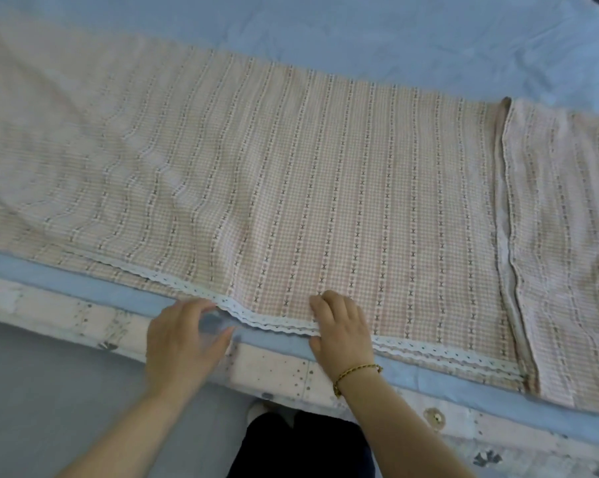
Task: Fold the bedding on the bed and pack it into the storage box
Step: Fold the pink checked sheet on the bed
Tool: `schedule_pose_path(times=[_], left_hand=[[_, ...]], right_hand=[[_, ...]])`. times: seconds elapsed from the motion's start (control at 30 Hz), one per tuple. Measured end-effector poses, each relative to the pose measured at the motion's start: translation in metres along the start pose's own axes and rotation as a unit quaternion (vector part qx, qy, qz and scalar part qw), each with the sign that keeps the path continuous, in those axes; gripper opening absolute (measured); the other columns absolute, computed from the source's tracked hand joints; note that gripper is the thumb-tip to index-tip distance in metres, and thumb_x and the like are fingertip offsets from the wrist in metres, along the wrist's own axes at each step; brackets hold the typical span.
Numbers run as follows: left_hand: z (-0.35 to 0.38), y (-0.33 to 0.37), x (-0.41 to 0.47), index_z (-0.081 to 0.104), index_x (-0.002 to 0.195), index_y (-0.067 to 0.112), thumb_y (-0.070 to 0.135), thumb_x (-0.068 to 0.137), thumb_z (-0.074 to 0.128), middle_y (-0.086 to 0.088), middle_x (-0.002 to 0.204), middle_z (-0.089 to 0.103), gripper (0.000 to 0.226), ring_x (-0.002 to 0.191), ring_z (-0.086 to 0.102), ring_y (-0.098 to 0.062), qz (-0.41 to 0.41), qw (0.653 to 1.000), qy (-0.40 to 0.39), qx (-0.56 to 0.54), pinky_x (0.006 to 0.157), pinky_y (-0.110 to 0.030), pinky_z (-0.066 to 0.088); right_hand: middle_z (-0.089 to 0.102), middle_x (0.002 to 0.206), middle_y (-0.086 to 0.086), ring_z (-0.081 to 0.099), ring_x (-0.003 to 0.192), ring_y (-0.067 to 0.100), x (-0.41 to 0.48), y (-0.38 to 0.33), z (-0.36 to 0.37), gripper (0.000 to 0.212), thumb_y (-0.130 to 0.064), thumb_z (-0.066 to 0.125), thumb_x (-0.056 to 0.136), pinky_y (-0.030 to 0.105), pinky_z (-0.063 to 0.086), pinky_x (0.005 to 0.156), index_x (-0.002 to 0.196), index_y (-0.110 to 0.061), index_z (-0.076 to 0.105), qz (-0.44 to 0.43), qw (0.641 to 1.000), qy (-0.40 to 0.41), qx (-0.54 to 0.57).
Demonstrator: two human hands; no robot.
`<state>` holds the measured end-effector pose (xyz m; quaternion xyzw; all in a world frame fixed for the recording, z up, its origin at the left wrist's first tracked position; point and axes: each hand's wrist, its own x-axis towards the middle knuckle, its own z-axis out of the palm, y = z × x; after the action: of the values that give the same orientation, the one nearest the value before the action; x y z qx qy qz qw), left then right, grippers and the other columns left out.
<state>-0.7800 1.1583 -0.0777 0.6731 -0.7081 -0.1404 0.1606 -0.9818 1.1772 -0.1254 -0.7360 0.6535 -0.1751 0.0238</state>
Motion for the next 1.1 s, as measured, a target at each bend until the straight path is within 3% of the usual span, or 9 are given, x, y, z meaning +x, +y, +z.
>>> schedule_pose_path(times=[0.1,0.23,0.4,0.47,0.53,0.6,0.73,0.9,1.1], left_hand=[[0.017,-0.026,0.020,0.062,0.100,-0.002,0.014,0.054,0.084,-0.022,0.099,0.065,0.054,0.090,0.060,-0.037,0.030,0.998,0.005,0.049,0.078,-0.055,0.048],[0.030,-0.050,0.047,0.066,0.101,-0.002,0.018,0.051,0.078,-0.021,0.104,0.065,0.056,0.100,0.050,-0.030,0.091,0.990,0.012,0.112,0.094,-0.043,0.031],[0.012,-0.075,0.082,0.071,0.075,0.001,-0.015,0.013,0.083,-0.012,0.068,0.066,0.065,0.055,0.064,-0.029,0.159,0.978,-0.008,0.137,0.057,-0.031,0.047],[-0.006,-0.086,0.094,0.071,0.069,0.002,-0.011,0.011,0.086,-0.011,0.060,0.063,0.061,0.043,0.060,-0.026,0.189,0.968,-0.054,0.159,0.036,-0.014,0.033],[-0.022,-0.106,0.096,0.071,0.067,0.004,-0.005,0.014,0.090,-0.010,0.059,0.059,0.057,0.042,0.057,-0.024,0.202,0.959,-0.074,0.181,0.035,-0.009,0.024],[-0.029,-0.127,0.090,0.071,0.071,0.003,-0.008,0.026,0.088,-0.005,0.069,0.052,0.049,0.055,0.051,-0.023,0.229,0.955,-0.054,0.178,0.035,-0.021,0.038],[-0.020,-0.133,0.090,0.069,0.066,0.006,0.006,0.053,0.056,-0.002,0.078,0.044,0.018,0.070,0.034,-0.020,0.247,0.952,0.036,0.178,0.062,-0.030,0.037],[-0.018,-0.140,0.104,0.052,0.103,0.010,0.003,0.048,0.071,-0.010,0.103,0.058,0.059,0.091,0.042,-0.022,0.182,0.961,0.072,0.194,0.097,-0.033,0.023],[-0.046,-0.210,0.147,0.066,0.091,0.005,0.000,0.006,0.087,-0.013,0.085,0.072,0.088,0.083,0.061,-0.023,0.216,0.958,-0.007,0.189,0.106,-0.019,0.011]], right_hand=[[0.062,0.074,-0.006,0.049,0.072,0.012,0.024,-0.030,0.012,0.074,-0.026,0.086,0.020,0.019,0.049,0.066,0.087,-0.020,0.055,-0.035,0.999,-0.028,0.016],[0.058,0.053,-0.011,0.056,0.046,0.008,0.051,-0.052,0.020,0.047,-0.025,0.089,0.015,0.009,0.040,0.044,0.056,-0.024,0.067,-0.017,0.995,-0.074,0.061],[0.057,0.061,-0.011,0.042,0.067,0.006,0.045,-0.040,0.037,0.051,-0.022,0.088,0.017,0.012,0.040,0.061,0.064,-0.026,0.068,-0.036,0.996,-0.057,0.061],[0.057,0.066,-0.010,0.034,0.071,0.008,0.043,-0.036,0.041,0.051,-0.025,0.087,0.022,0.019,0.033,0.073,0.069,-0.026,0.067,-0.046,0.995,-0.066,0.055],[0.057,0.069,-0.010,0.043,0.070,0.008,0.042,-0.037,0.040,0.050,-0.037,0.086,0.026,0.017,0.039,0.073,0.072,-0.029,0.067,-0.060,0.993,-0.093,0.040],[0.058,0.070,-0.010,0.049,0.069,0.010,0.042,-0.039,0.035,0.052,-0.047,0.083,0.025,0.019,0.050,0.065,0.073,-0.032,0.067,-0.072,0.990,-0.118,0.023],[0.061,0.069,-0.010,0.056,0.060,0.010,0.056,-0.046,0.030,0.062,-0.049,0.083,0.019,0.016,0.049,0.058,0.076,-0.029,0.067,-0.083,0.987,-0.133,0.024],[0.062,0.075,-0.009,0.059,0.061,0.009,0.073,-0.080,0.036,0.081,-0.042,0.082,0.026,0.017,0.051,0.061,0.094,-0.021,0.042,-0.124,0.983,-0.126,0.048],[0.058,0.065,-0.013,0.055,0.055,0.006,0.119,-0.161,0.064,0.038,-0.032,0.072,0.038,0.012,0.048,0.056,0.075,-0.028,0.065,-0.138,0.981,-0.134,0.031]])
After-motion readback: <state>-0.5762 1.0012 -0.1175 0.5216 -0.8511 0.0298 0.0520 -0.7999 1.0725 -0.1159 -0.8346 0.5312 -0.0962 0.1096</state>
